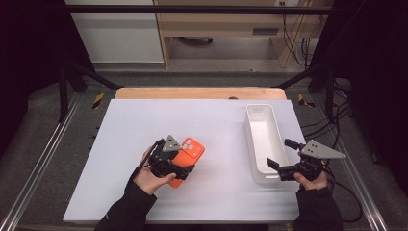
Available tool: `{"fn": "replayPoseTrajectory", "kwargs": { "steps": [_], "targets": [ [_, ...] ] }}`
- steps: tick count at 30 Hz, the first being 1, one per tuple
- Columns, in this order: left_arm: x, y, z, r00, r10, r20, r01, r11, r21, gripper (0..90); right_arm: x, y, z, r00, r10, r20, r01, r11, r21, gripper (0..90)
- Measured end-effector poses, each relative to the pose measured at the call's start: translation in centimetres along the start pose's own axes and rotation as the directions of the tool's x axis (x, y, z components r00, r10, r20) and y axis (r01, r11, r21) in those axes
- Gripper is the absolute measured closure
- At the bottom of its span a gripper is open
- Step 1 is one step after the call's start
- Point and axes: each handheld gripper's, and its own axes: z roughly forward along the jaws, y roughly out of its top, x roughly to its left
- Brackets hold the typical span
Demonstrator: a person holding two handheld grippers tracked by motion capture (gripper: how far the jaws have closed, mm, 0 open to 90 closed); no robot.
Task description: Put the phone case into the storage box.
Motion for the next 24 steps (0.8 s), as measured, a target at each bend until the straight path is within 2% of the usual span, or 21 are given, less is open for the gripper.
{"fn": "replayPoseTrajectory", "kwargs": {
  "steps": [8,14,24],
  "targets": [
    [-0.1,0.0,-0.5,0.9983,0.051,0.027,-0.051,0.9986,-0.015,13.2,0.3,0.2,0.0,0.9998,-0.013,-0.013,0.013,1.0,-0.004,0.4],
    [-0.2,0.0,-0.7,0.9953,0.085,0.045,-0.085,0.9963,-0.015,13.2,0.8,0.6,0.2,0.9988,-0.041,-0.026,0.041,0.999,-0.001,0.4],
    [-0.5,0.0,-0.9,0.9884,0.132,0.076,-0.131,0.9912,-0.021,13.4,2.2,1.2,0.8,0.9917,-0.095,-0.086,0.098,0.995,0.03,0.9]
  ]
}}
